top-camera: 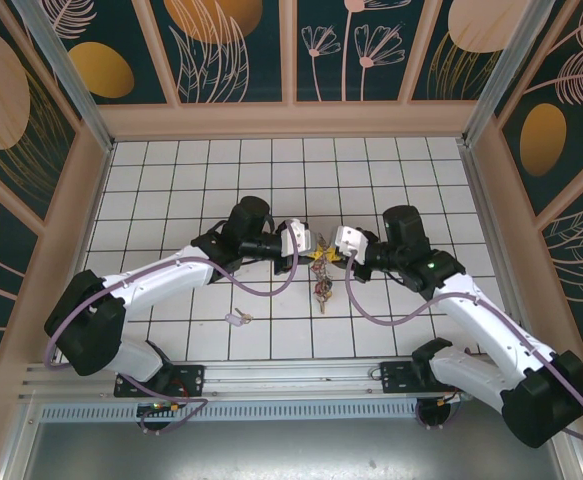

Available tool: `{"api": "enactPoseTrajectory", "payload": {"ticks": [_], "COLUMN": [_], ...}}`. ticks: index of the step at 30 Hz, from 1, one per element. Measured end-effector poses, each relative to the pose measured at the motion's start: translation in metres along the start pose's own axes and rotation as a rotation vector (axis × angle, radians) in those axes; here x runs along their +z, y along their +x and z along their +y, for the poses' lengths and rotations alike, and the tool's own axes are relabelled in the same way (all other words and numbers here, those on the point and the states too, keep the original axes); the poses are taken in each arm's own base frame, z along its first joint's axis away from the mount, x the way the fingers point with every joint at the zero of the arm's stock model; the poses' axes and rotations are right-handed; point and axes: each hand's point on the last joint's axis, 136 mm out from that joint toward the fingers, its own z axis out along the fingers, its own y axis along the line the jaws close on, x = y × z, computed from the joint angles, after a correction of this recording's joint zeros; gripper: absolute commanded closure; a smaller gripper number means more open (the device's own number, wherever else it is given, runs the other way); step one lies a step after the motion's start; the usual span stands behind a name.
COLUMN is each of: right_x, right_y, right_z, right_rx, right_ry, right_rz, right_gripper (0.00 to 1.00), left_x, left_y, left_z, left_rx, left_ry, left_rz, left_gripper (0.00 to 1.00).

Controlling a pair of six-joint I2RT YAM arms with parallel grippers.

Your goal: Put the keys on the keyring

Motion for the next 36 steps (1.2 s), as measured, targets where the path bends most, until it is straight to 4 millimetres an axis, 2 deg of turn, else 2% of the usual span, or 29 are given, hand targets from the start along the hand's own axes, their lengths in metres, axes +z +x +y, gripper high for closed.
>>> {"api": "enactPoseTrajectory", "payload": {"ticks": [2,5,9,14,23,27,29,36], "right_x": [-0.001,-0.004,-0.011,-0.015,-0.021,-0.022,-0.023,-0.024], "right_y": [-0.002,-0.009,-0.019,-0.03,-0.042,-0.045,-0.046,-0.047], "right_z": [-0.001,-0.004,-0.003,0.004,0.013,0.013,0.013,0.014], "right_rx": [0.014,0.035,0.058,0.066,0.042,0.027,0.022,0.008], "right_ry": [0.003,0.021,0.044,0.026,-0.016,-0.016,-0.013,-0.007], "right_rz": [-0.011,-0.068,-0.167,-0.266,-0.341,-0.357,-0.362,-0.367], "right_gripper": [1.0,1.0,1.0,1.0,1.0,1.0,1.0,1.0], "left_x": [0.0,-0.003,-0.011,-0.012,-0.013,-0.014,-0.014,-0.016], "left_y": [-0.001,-0.007,-0.013,-0.014,-0.025,-0.028,-0.03,-0.033], "left_z": [0.0,0.001,-0.003,-0.006,-0.001,-0.004,-0.005,-0.009], "left_rx": [-0.002,0.008,0.014,-0.004,-0.013,-0.023,-0.026,-0.021], "left_ry": [-0.001,-0.014,-0.027,-0.022,-0.038,-0.019,-0.01,0.019], "left_rz": [-0.002,-0.026,-0.061,-0.075,-0.116,-0.133,-0.139,-0.166], "left_gripper": [0.83,0.78,0.77,0.77,0.76,0.84,0.85,0.75]}}
